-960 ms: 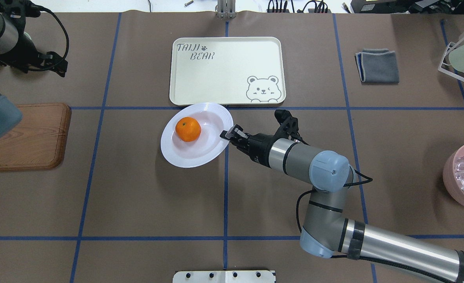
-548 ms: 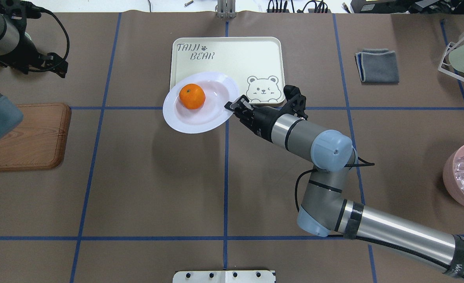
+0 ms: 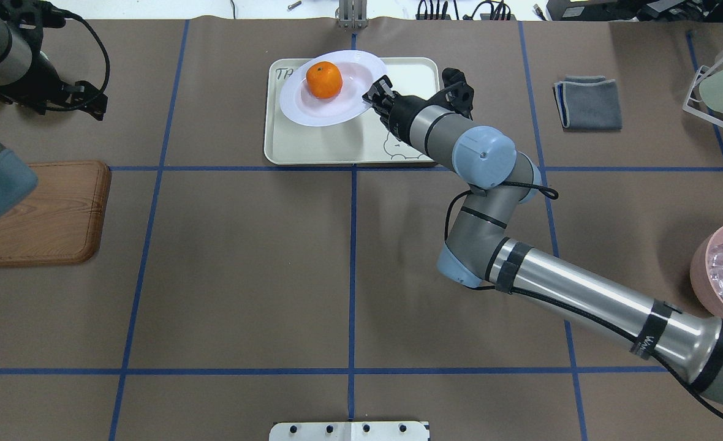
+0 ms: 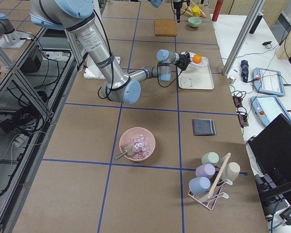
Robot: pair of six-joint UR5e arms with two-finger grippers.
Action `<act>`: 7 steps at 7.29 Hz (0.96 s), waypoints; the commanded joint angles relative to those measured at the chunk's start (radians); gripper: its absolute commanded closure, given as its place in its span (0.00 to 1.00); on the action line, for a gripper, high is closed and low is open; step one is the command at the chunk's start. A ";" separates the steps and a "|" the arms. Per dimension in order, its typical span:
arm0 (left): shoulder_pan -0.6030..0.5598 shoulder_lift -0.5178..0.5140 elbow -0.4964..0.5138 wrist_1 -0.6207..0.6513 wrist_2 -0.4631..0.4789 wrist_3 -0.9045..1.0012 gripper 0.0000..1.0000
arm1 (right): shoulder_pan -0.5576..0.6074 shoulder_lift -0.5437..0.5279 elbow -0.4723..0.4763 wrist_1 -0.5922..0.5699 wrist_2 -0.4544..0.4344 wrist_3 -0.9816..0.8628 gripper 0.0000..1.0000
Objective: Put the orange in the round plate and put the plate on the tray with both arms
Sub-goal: 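Lift the plate with the right gripper and carry it onto the cream tray, then lower the plate onto the tray and open the right gripper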
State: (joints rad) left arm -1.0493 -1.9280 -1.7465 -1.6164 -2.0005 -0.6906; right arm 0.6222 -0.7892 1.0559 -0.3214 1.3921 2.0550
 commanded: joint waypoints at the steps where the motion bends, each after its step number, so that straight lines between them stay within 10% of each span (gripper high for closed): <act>1: 0.000 0.000 0.001 0.001 0.000 -0.001 0.01 | 0.002 0.045 -0.089 -0.002 0.005 0.002 1.00; 3: 0.000 -0.002 0.010 -0.002 0.000 -0.001 0.01 | -0.009 0.028 -0.093 -0.010 0.013 -0.005 1.00; 4: 0.000 -0.003 0.019 -0.010 0.000 -0.001 0.01 | -0.007 -0.002 -0.076 -0.015 0.057 -0.021 0.26; 5: 0.000 -0.005 0.019 -0.010 0.000 0.000 0.01 | -0.007 -0.062 0.032 -0.107 0.105 -0.173 0.00; 7: -0.001 -0.005 0.018 -0.010 0.000 0.000 0.01 | 0.100 -0.137 0.333 -0.543 0.424 -0.370 0.00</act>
State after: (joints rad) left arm -1.0495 -1.9326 -1.7282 -1.6258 -2.0003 -0.6905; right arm 0.6553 -0.8908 1.2270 -0.6186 1.6228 1.8017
